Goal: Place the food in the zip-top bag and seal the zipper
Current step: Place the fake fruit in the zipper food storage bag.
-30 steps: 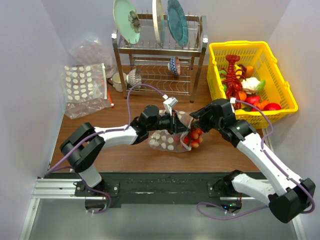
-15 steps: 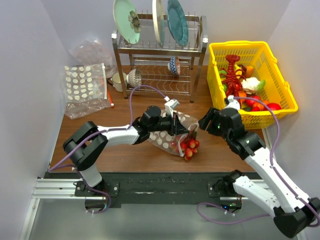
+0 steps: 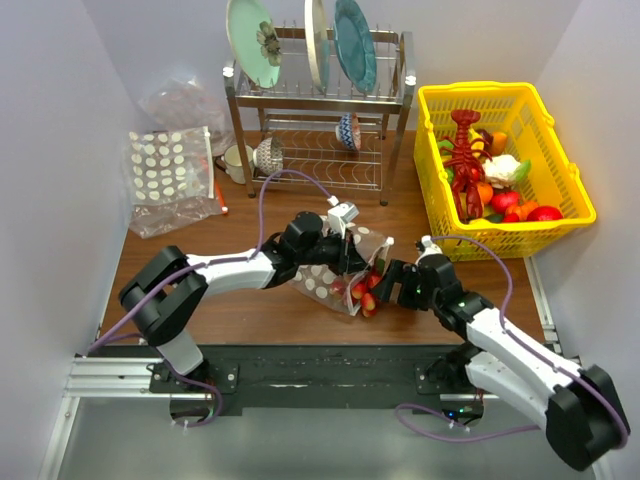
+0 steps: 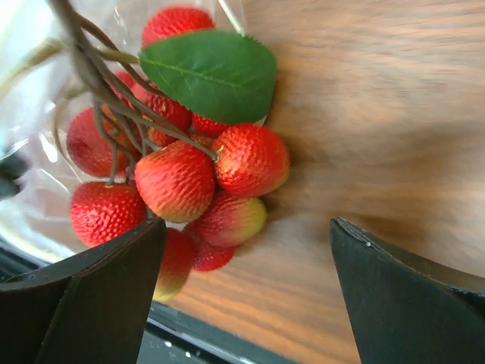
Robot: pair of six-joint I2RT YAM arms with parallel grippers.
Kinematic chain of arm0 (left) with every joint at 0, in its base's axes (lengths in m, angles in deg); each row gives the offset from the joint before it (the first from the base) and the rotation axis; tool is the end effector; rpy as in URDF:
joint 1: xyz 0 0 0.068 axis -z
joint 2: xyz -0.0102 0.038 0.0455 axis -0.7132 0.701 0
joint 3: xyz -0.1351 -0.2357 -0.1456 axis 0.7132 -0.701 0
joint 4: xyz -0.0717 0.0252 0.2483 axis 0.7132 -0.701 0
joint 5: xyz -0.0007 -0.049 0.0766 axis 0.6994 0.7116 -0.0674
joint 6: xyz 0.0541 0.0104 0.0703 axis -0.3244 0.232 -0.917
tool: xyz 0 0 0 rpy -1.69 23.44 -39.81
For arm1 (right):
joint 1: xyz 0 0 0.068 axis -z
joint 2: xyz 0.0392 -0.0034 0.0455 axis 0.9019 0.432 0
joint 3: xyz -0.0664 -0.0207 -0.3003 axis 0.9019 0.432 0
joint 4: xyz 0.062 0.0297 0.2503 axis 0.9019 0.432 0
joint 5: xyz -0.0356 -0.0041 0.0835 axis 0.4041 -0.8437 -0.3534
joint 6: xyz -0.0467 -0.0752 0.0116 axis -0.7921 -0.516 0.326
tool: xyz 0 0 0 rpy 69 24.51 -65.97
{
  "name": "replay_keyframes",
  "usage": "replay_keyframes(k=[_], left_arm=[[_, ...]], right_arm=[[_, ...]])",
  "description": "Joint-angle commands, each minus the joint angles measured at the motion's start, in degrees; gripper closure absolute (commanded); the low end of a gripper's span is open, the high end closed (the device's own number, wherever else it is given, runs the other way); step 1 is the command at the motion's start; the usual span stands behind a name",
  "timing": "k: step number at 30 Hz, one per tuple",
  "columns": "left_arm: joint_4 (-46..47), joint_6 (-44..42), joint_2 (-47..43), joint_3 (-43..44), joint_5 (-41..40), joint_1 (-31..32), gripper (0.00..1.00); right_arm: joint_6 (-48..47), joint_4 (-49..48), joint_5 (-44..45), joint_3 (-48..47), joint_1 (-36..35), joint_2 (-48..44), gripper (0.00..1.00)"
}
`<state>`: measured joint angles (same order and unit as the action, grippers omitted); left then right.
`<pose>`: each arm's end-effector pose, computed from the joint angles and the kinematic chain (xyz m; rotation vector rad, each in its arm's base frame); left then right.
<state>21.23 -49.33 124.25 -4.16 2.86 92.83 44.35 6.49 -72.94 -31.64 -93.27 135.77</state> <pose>0.2441 -0.3163 0.2314 0.5707 2.0889 -1.3383 0.1516 0.0887 0.1732 0.2061 2.3800 0.6704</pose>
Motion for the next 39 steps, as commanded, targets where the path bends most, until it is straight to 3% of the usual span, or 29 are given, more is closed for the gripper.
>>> replay_keyframes(k=[1,6,12,13,18,22,28,33,36,39], left_arm=[[0.2,-1.9,-2.2,1.8,-0.2,0.0,1.0],[0.4,-1.6,-1.9,1.6,0.0,0.0,1.0],[0.4,-1.4,-1.2,1.4,0.0,0.6,1.0],[0.5,-1.3,-1.0,1.4,0.1,0.6,1.0],[0.3,-1.1,-0.7,2.0,0.1,1.2,1.0],[1.5,0.0,0.4,2.3,1.6,1.7,1.0],[6.3,5.7,0.0,3.9,6.4,1.8,1.0],[1.8,6.1,-2.2,7.3,6.2,1.7,1.0],[0.9,7.3,-2.0,8.5,6.9,1.8,1.0],[6.4,11.9,-0.1,7.3,9.5,2.2,1.0]], right_arm=[[1.3,-15.9,-5.0,2.8,-0.1,6.5,0.08],[0.9,-23.9,-6.5,4.0,-0.1,12.3,0.13],[0.5,-28.9,-9.1,5.4,-0.2,10.3,0.52],[0.5,-28.7,-9.4,5.3,-0.2,9.2,0.63],[0.3,-25.5,-10.2,4.5,-0.2,-1.6,0.8],[-0.3,-22.4,-11.3,2.1,-0.2,-4.2,0.83],[-0.2,-26.0,-13.5,2.7,-0.2,-1.1,0.85],[-0.1,-26.2,-10.3,5.2,-0.2,-2.4,0.86],[3.0,-32.5,-7.3,9.8,-0.2,-1.7,0.88],[8.1,-45.5,-9.1,12.6,-0.2,4.6,0.88]])
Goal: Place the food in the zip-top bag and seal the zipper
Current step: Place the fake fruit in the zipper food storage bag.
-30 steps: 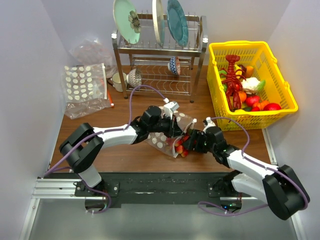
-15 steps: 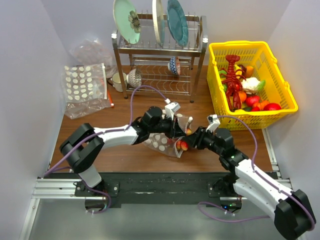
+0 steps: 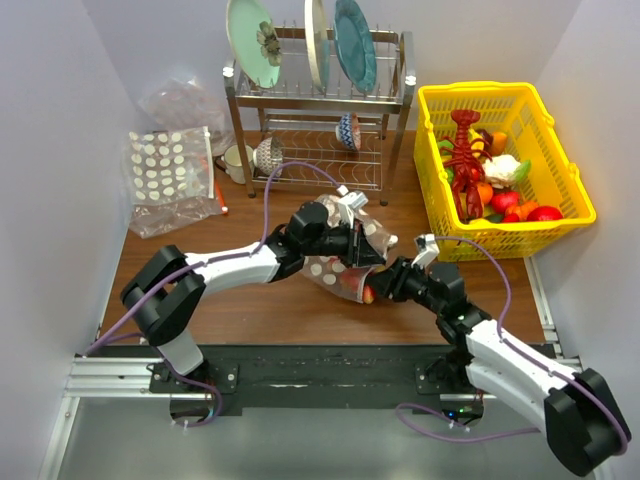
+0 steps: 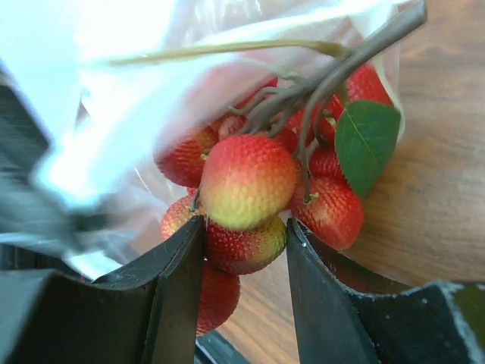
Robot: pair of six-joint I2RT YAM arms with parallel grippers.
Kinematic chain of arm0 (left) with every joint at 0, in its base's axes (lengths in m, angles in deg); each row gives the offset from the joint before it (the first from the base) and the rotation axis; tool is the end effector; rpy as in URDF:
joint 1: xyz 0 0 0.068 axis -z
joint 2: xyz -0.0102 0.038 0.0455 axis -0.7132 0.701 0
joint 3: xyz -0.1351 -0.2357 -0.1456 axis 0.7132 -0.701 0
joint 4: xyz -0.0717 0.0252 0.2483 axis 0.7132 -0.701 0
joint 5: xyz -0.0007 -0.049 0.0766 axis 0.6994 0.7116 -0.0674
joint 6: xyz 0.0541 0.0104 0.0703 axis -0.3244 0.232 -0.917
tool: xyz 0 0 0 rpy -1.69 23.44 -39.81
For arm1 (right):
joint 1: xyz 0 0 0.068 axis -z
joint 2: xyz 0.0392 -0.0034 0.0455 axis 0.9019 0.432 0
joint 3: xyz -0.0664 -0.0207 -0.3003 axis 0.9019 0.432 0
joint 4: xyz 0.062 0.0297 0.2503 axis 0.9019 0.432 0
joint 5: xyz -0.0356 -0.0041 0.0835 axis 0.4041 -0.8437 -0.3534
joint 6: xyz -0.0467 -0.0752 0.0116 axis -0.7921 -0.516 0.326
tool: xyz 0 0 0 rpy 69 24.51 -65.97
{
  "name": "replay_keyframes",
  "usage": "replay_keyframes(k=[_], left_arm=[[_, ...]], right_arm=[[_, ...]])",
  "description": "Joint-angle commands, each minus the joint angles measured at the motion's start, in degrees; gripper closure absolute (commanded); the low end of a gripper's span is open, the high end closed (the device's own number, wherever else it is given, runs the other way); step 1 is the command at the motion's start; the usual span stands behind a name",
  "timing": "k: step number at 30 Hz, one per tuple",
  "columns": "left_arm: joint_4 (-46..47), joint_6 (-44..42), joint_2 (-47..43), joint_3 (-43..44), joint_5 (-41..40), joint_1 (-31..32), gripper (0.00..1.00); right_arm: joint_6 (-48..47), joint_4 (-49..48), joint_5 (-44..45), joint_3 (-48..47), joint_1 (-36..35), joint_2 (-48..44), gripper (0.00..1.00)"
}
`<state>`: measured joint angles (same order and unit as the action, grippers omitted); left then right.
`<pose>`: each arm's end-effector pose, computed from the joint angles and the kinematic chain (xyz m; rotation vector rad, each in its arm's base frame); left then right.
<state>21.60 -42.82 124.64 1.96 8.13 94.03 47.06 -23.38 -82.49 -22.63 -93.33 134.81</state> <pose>0.2427 -0.3370 0.2690 0.5732 2.0321 -1.5297 0.1566 0.1067 0.1871 0.0882 2.0474 1.0345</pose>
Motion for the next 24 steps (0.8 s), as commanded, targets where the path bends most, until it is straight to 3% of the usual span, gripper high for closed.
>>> replay_keyframes(k=[1,5,13,16,18,19,21,24], left_arm=[[7.2,6.4,0.0,0.5,5.0,1.3,1.0],[13.1,10.6,0.5,-2.0,6.1,1.7,1.0],[8.4,5.2,-0.7,-7.3,3.1,2.6,1.0],[11.2,6.0,0.4,-8.5,3.6,4.0,1.0],[13.3,7.4,0.7,-8.4,3.6,4.9,1.0],[13.8,7.8,0.6,-8.4,3.6,4.9,1.0],[13.9,8.2,0.1,-7.8,3.1,4.9,1.0],[10.3,7.2,-0.1,-5.4,1.5,4.4,1.0]], right_arm=[[7.4,-20.7,0.1,4.0,-0.1,7.1,0.88],[9.3,-22.2,0.9,4.0,-0.2,9.9,0.86],[9.4,-7.6,11.3,4.4,-0.2,-6.6,0.82],[10.7,-8.7,11.1,4.3,-0.1,-3.2,0.78],[11.2,-10.9,9.0,4.4,-0.1,-0.2,0.72],[11.7,-13.0,8.2,4.4,-0.1,1.2,0.56],[11.9,-13.9,6.4,4.3,-0.1,2.9,0.4],[11.1,-9.5,6.6,2.5,-0.2,0.6,0.32]])
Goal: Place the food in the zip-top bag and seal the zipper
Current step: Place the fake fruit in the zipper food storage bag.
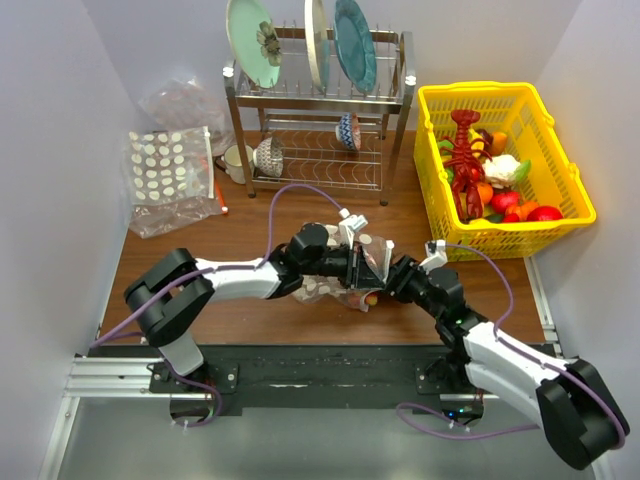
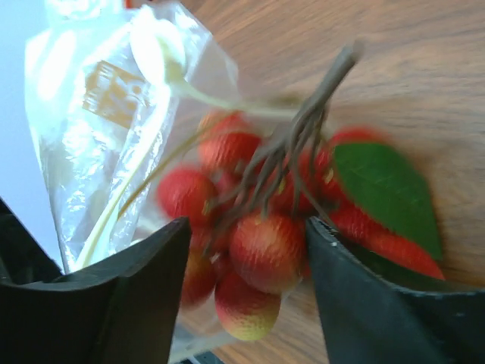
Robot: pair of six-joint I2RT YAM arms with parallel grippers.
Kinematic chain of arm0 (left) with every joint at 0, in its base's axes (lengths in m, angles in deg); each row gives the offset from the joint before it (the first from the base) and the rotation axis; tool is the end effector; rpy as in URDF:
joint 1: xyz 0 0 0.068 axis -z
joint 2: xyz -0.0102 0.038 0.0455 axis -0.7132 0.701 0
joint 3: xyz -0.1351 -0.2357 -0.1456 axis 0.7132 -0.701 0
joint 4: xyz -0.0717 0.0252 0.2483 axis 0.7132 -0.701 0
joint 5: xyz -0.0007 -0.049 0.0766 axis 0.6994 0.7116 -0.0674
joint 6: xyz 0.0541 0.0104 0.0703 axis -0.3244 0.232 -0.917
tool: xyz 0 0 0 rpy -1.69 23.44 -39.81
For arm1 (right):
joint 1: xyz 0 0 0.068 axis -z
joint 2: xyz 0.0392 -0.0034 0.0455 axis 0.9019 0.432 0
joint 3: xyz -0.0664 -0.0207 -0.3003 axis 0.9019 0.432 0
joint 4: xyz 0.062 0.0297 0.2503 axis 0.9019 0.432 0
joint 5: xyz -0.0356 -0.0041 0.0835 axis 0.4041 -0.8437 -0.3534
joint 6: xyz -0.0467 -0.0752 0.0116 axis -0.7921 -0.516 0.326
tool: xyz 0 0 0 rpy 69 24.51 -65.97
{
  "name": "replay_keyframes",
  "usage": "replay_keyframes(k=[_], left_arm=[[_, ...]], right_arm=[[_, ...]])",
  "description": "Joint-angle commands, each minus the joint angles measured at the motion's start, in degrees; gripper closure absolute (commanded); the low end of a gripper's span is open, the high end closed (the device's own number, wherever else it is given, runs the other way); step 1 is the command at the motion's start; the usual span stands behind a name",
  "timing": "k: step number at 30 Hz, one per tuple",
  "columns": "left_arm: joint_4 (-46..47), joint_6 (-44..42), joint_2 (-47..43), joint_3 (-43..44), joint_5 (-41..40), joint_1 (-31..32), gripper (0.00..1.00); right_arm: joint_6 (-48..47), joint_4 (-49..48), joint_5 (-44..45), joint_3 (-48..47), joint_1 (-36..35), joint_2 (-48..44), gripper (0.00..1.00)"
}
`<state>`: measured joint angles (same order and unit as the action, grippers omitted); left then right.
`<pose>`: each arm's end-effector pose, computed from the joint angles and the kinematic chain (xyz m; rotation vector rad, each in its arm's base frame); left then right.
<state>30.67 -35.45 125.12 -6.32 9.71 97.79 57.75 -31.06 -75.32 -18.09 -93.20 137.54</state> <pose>0.2079 -0.3396 0.2365 0.5501 2.1055 -1.6633 0.1604 0.0971 0.1686 0.3703 2.0171 1.0390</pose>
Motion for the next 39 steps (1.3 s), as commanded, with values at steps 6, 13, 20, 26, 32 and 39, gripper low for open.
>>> replay_keyframes(k=[6,13,20,26,32,39], left_arm=[[-7.0,-4.7,0.7,7.8,-2.8,-0.7,1.0],[-10.7,-8.3,3.3,9.3,-5.1,-1.0,1.0],[-9.3,-8.0,7.1,9.0,-5.0,-0.7,1.0],[-8.1,-7.8,7.5,8.5,-5.0,-0.5,1.0],[-9.9,-9.5,4.6,8.7,-6.5,-0.6,1.0],[-12.0,-10.9,2.2,8.8,-7.5,-0.5,1.0]], right_arm=[[-5.1,18.2,3.1,-7.5,-0.3,-15.3,0.22],[-10.2,36.3,5.6,-12.9,-0.2,-21.1,0.23],[-15.0,51.3,16.5,-20.0,-0.2,-20.7,0.33],[-12.8,56.3,18.5,-20.6,-0.2,-20.3,0.63],[-8.8,59.3,20.5,-21.7,-0.2,-11.2,1.0],[-5.9,58.0,15.5,-19.1,-0.3,-7.2,1.0]])
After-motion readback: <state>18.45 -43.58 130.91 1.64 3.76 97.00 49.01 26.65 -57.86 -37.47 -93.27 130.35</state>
